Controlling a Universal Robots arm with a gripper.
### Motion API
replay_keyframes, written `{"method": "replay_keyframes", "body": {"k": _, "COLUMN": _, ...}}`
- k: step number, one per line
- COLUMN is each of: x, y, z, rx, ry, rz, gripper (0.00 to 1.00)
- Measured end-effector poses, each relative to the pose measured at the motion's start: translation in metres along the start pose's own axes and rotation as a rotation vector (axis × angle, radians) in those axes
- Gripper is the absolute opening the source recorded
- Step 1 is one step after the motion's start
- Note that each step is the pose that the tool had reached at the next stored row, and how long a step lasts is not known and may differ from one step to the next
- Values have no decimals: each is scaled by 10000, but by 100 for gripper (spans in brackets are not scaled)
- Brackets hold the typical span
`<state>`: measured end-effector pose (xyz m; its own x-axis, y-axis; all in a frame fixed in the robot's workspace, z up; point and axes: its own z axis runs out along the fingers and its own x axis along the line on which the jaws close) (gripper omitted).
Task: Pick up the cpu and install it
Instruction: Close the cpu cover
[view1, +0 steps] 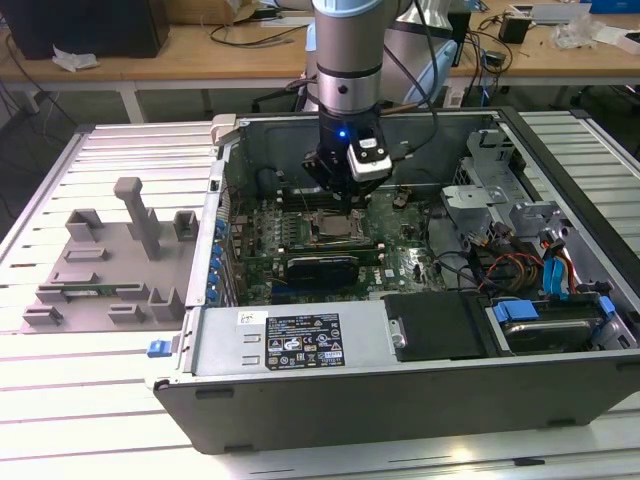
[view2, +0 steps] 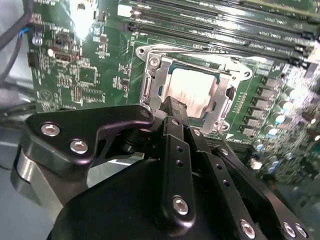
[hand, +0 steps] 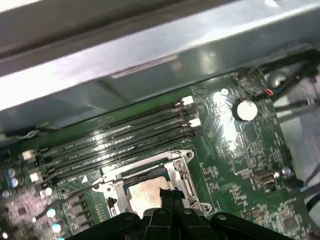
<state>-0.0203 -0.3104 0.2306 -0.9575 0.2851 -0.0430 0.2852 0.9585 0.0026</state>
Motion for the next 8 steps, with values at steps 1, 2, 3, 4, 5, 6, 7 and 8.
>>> {"method": "replay_keyframes", "body": {"k": 1, "x": 0, "y": 0, "z": 2, "rx": -12, "ry": 0, "rz": -355, "gripper": 11}}
{"method": "replay_keyframes", "body": {"k": 2, "x": 0, "y": 0, "z": 3, "rx": -23, "ry": 1, "rz": -676, "gripper": 11}}
{"method": "replay_keyframes", "body": {"k": 3, "x": 0, "y": 0, "z": 5, "rx": -29, "ry": 0, "rz": -856, "gripper": 11}}
{"method": "replay_keyframes", "body": {"k": 4, "x": 0, "y": 0, "z": 6, "rx": -38, "ry": 0, "rz": -1122, "gripper": 11}}
{"method": "replay_keyframes", "body": {"k": 5, "x": 0, "y": 0, "z": 6, "rx": -42, "ry": 0, "rz": -1352, "gripper": 11}}
{"method": "replay_keyframes", "body": {"k": 6, "x": 0, "y": 0, "z": 6, "rx": -47, "ry": 0, "rz": -1501, "gripper": 11}}
{"method": "replay_keyframes", "body": {"k": 7, "x": 0, "y": 0, "z": 6, "rx": -53, "ry": -1, "rz": -1643, "gripper": 11}}
{"method": "replay_keyframes", "body": {"k": 8, "x": 0, "y": 0, "z": 6, "rx": -54, "ry": 0, "rz": -1645, "gripper": 11}}
